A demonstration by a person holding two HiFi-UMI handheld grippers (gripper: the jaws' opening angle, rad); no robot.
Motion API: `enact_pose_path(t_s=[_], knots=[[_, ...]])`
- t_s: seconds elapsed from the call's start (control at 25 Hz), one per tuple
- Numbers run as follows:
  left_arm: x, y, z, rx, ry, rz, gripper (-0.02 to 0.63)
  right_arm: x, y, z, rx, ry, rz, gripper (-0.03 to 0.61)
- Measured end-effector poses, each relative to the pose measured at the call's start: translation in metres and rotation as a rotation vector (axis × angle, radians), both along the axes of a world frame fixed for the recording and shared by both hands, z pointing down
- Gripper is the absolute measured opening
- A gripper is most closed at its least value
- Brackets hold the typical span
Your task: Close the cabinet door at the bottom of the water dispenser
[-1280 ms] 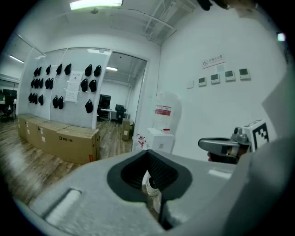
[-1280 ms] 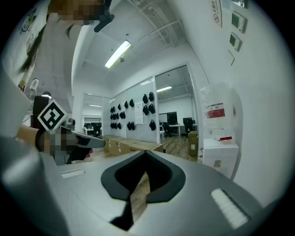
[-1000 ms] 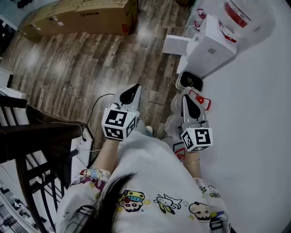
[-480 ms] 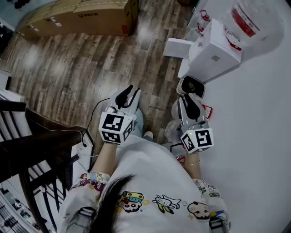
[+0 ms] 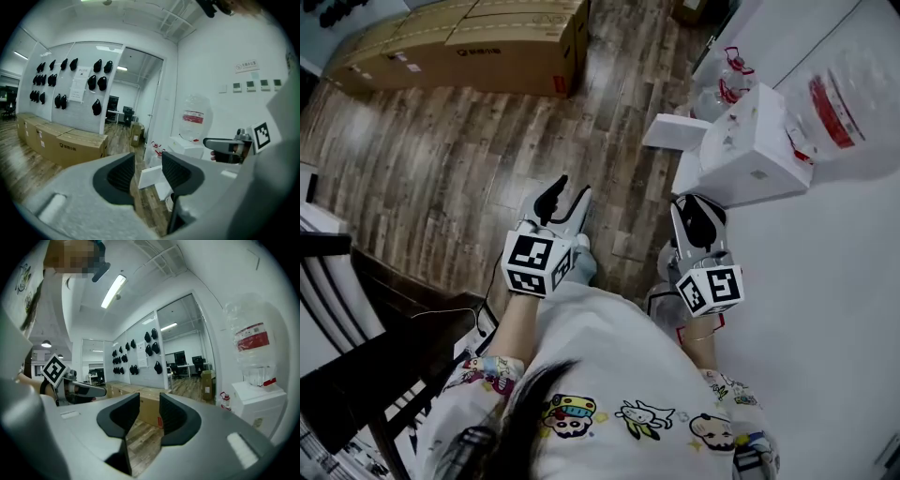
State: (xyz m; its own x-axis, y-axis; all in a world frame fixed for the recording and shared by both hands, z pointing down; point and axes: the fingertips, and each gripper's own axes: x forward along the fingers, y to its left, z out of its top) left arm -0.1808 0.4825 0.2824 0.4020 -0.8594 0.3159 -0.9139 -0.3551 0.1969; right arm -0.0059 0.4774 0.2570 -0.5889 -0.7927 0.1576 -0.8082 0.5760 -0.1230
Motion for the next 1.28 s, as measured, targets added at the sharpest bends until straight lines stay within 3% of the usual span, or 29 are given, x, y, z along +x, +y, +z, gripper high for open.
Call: enact_pose_path(t_s=[0.32, 0.76, 1.28], knots=[[-0.051, -0.075, -0.004, 0.033, -0.021, 0.0, 0.189, -0.037, -0.076, 0.005, -0.003, -0.026, 0.028, 0.132], [-0.074, -0.14, 0.013, 0.015, -0.014, 0.003, 0.158, -0.054, -0.147, 0.026, -0.035, -0.031, 0.069, 0.132], [-0.057, -0.358, 0.004, 0.022, 0.001, 0.042, 0.155, -0.037, -0.352, 0.022, -0.06, -0.017, 0.106, 0.132]])
